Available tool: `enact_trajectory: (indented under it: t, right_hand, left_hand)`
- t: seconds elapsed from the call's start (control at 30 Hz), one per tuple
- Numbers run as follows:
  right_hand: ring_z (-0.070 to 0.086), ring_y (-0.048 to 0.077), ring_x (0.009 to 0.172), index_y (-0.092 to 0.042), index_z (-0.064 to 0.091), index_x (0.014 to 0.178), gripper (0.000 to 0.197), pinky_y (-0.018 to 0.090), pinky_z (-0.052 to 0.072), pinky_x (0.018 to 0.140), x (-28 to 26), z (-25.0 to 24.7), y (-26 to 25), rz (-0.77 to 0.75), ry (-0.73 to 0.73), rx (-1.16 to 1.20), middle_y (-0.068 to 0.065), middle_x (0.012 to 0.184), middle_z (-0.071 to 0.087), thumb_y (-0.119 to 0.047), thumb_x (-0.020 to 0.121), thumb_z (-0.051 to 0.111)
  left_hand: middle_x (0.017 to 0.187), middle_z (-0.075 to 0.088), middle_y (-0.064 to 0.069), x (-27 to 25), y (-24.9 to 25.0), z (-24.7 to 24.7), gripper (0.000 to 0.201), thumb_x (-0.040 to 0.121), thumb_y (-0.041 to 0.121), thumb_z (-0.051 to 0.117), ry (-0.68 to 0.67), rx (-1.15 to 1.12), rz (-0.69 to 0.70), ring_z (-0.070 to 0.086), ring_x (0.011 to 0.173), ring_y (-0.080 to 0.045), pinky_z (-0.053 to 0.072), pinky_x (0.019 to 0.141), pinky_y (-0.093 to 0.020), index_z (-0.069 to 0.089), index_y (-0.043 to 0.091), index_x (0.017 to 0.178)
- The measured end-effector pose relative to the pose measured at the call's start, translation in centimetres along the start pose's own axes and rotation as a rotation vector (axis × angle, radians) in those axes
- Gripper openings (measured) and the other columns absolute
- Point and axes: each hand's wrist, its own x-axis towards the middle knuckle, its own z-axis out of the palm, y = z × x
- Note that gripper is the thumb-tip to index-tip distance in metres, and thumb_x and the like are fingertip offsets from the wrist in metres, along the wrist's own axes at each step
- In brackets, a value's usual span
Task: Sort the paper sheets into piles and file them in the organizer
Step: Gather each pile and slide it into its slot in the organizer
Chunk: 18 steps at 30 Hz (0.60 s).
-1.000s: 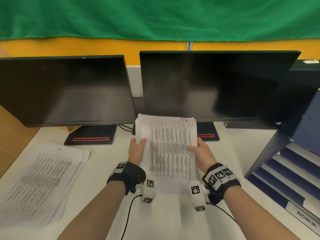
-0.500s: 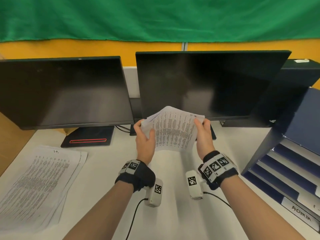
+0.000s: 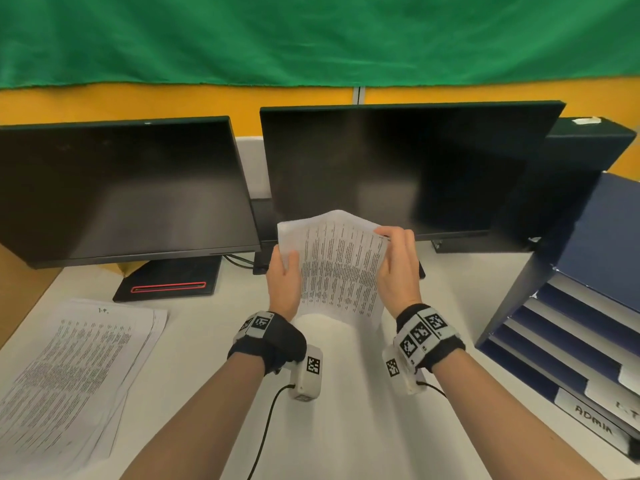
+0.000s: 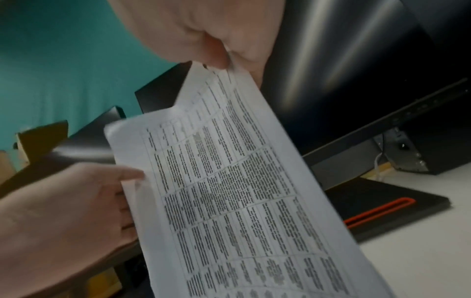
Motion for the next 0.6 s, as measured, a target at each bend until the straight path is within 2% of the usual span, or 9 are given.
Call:
enact_trajectory:
  t: [0.1,0.17,0.23,0.3,0.4,0.47,0.53,0.6]
  right_hand:
    - [0.051,0.003,0.090,-0.017,0.040,0.123,0.029,-0.001,0.040,0.068,-0.5,0.1,0.1,0.027,0.079,0.133,0.002,0.109,0.049,-0.014,0.095,0.045]
    - [0.052,0.001,0.093,-0.024,0.031,0.133,0.043,0.005,0.039,0.072,-1.0,0.3,0.5,0.117,0.109,0.241,-0.004,0.105,0.051,-0.018,0.094,0.048]
    - [0.053,0.003,0.096,-0.029,0.028,0.137,0.048,0.013,0.039,0.078,-1.6,0.6,1.0,0.222,0.100,0.373,-0.007,0.103,0.053,-0.020,0.094,0.049]
    - [0.055,0.008,0.093,-0.030,0.033,0.131,0.038,0.023,0.045,0.079,-1.8,0.8,1.6,0.317,0.060,0.484,-0.005,0.102,0.053,-0.019,0.096,0.043]
    - [0.059,0.020,0.096,-0.030,0.047,0.110,0.018,0.040,0.050,0.085,-1.7,1.1,1.6,0.381,0.021,0.524,0.001,0.102,0.059,-0.022,0.097,0.036]
    - [0.059,0.022,0.096,-0.026,0.051,0.099,0.017,0.044,0.050,0.088,-1.6,1.2,1.3,0.331,0.032,0.476,0.002,0.100,0.061,-0.025,0.098,0.034]
    - [0.059,0.020,0.094,-0.022,0.050,0.098,0.018,0.045,0.051,0.086,-1.8,1.6,1.3,0.281,0.045,0.432,0.002,0.099,0.061,-0.030,0.098,0.034]
    - [0.058,0.015,0.097,-0.028,0.046,0.103,0.015,0.044,0.052,0.087,-2.3,2.0,1.7,0.292,0.047,0.403,-0.001,0.104,0.059,-0.035,0.098,0.033]
  left_hand:
    - [0.107,0.060,-0.003,-0.4,0.0,0.3,0.015,0.101,0.023,0.035,0.018,0.003,0.022,0.062,0.096,-0.017,0.054,0.074,-0.027,0.045,0.018,0.110]
    - [0.102,0.060,-0.001,-1.0,-0.3,0.5,0.014,0.101,0.024,0.034,0.025,0.009,0.033,0.062,0.092,-0.016,0.053,0.069,-0.024,0.042,0.015,0.108]
    - [0.100,0.060,0.001,-1.6,-0.8,0.6,0.013,0.102,0.023,0.033,0.029,0.007,0.026,0.063,0.088,-0.013,0.052,0.065,-0.019,0.039,0.015,0.110]
    - [0.102,0.060,0.001,-2.1,-1.2,0.6,0.013,0.102,0.023,0.032,0.026,0.011,0.019,0.063,0.088,-0.012,0.052,0.065,-0.019,0.037,0.016,0.112]
    - [0.104,0.059,0.003,-2.4,-1.1,0.7,0.012,0.102,0.023,0.033,0.021,0.035,0.014,0.062,0.090,-0.010,0.052,0.067,-0.021,0.038,0.022,0.113]
    - [0.101,0.058,0.008,-2.7,-0.8,0.9,0.012,0.102,0.021,0.031,0.048,0.043,0.043,0.060,0.091,-0.008,0.052,0.069,-0.020,0.037,0.025,0.112]
    - [0.100,0.058,0.006,-3.3,-0.8,1.1,0.009,0.102,0.021,0.030,0.071,0.085,0.106,0.060,0.090,-0.009,0.052,0.069,-0.022,0.035,0.025,0.109]
    - [0.102,0.057,0.002,-4.1,-1.5,1.6,0.007,0.102,0.022,0.030,0.066,0.145,0.120,0.061,0.089,-0.011,0.051,0.065,-0.018,0.034,0.023,0.108]
